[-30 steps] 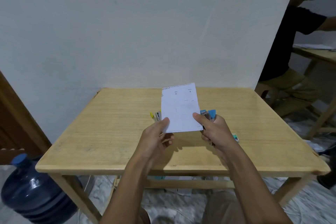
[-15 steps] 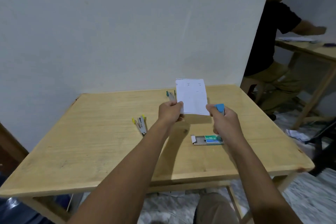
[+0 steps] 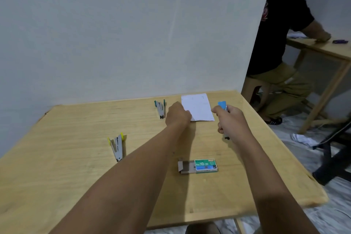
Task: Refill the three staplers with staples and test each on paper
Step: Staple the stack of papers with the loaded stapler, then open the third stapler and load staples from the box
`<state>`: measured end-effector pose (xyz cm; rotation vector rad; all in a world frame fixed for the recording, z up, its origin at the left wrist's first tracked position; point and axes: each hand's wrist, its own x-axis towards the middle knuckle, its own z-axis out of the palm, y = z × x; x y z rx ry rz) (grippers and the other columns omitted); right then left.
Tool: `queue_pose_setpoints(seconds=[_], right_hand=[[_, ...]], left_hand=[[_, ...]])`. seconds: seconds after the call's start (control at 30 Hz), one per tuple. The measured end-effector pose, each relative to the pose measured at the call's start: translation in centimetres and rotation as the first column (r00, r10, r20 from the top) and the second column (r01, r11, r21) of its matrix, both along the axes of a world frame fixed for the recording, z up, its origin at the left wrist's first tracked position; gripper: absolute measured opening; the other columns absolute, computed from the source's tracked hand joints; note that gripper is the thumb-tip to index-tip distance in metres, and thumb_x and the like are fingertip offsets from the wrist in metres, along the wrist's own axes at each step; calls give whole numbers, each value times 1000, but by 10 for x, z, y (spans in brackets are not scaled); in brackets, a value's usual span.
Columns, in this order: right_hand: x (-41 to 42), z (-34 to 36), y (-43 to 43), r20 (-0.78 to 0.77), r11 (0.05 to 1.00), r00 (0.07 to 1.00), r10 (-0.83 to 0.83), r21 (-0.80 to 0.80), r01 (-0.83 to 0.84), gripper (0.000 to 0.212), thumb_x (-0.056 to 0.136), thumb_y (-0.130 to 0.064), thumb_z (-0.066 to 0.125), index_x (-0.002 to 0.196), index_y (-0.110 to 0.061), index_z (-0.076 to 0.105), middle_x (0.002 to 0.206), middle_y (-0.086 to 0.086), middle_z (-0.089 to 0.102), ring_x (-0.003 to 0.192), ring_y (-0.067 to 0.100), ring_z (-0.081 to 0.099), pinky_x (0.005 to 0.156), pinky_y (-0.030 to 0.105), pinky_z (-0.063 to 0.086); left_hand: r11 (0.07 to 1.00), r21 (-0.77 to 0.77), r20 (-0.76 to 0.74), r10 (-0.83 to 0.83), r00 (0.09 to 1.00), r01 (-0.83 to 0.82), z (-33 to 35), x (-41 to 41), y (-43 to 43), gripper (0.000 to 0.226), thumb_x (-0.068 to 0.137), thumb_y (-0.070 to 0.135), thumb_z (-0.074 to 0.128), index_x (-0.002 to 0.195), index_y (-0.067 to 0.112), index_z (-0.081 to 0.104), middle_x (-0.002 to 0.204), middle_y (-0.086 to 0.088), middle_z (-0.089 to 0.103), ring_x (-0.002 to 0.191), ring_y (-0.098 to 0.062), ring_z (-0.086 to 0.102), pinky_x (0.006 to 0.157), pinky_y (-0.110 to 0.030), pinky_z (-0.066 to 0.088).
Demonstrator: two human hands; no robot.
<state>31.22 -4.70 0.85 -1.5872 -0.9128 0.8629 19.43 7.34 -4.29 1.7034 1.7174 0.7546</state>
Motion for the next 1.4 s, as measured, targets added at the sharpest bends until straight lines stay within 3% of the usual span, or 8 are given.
queue_pose_setpoints(seconds=[0.13,0.27,0.47,0.67,0.77,0.93,1.13,1.4], right_hand=[[-3,1,3,-2,1000,1000,16,-20,-16,10,88,-20,56,89,-10,54,61,2,38,55,17,34,56,34,33],[-8,2,-5,6,998,999,31,-52,-31,27,87,-18,54,105,2,55,62,5,43,63,20,38,54,30,33],[-21,0,-28,18,992,994,112,-58,-111,10,89,-18,54,87,-14,63,68,6,55,57,20,45,55,32,37],[-73,-5,-29,97,967,962,255,-24,-253,13,93,-21,62,99,-11,68,80,3,67,63,11,61,57,21,48],[-99,-8,-22,149,951,939,310,-53,-305,15,94,-25,62,99,-13,69,82,5,71,64,13,64,61,26,49],[-125,-17,2,251,927,893,374,-130,-352,21,92,-28,62,95,-8,67,78,7,69,62,18,61,62,31,52],[-153,-23,62,589,921,708,389,-247,-300,22,87,-22,58,71,-12,47,72,2,51,57,14,45,50,26,31],[-192,-39,107,815,945,479,326,-286,-157,28,94,-39,51,96,-12,60,93,4,64,91,27,61,68,30,36]], left_hand=[[998,19,-220,-49,974,54,-1,5,-2,20,91,22,51,104,9,58,108,-8,62,94,-28,61,63,-29,36],[992,39,-201,-108,974,118,6,-4,-8,33,94,33,52,114,7,60,119,-8,63,101,-27,61,73,-31,44],[961,253,-250,-46,967,111,27,-74,-53,48,93,44,54,133,17,55,124,-5,62,111,-23,59,82,-32,46],[976,152,-623,216,752,-155,21,-172,-100,55,91,54,49,126,13,46,120,-9,55,107,-31,56,79,-38,43],[987,39,-542,154,826,-158,11,-192,-108,50,90,53,51,120,13,48,106,-4,61,98,-28,60,69,-32,38],[987,129,-312,133,941,-97,-1,-201,-110,33,92,39,52,118,18,54,108,-5,66,92,-28,60,68,-30,38],[969,211,-137,159,978,-128,-11,-208,-113,28,88,38,56,112,23,61,90,2,69,88,-25,63,65,-28,38],[947,293,-96,171,981,-136,-22,-211,-111,21,88,37,51,104,27,60,78,4,67,77,-22,63,66,-32,48]])
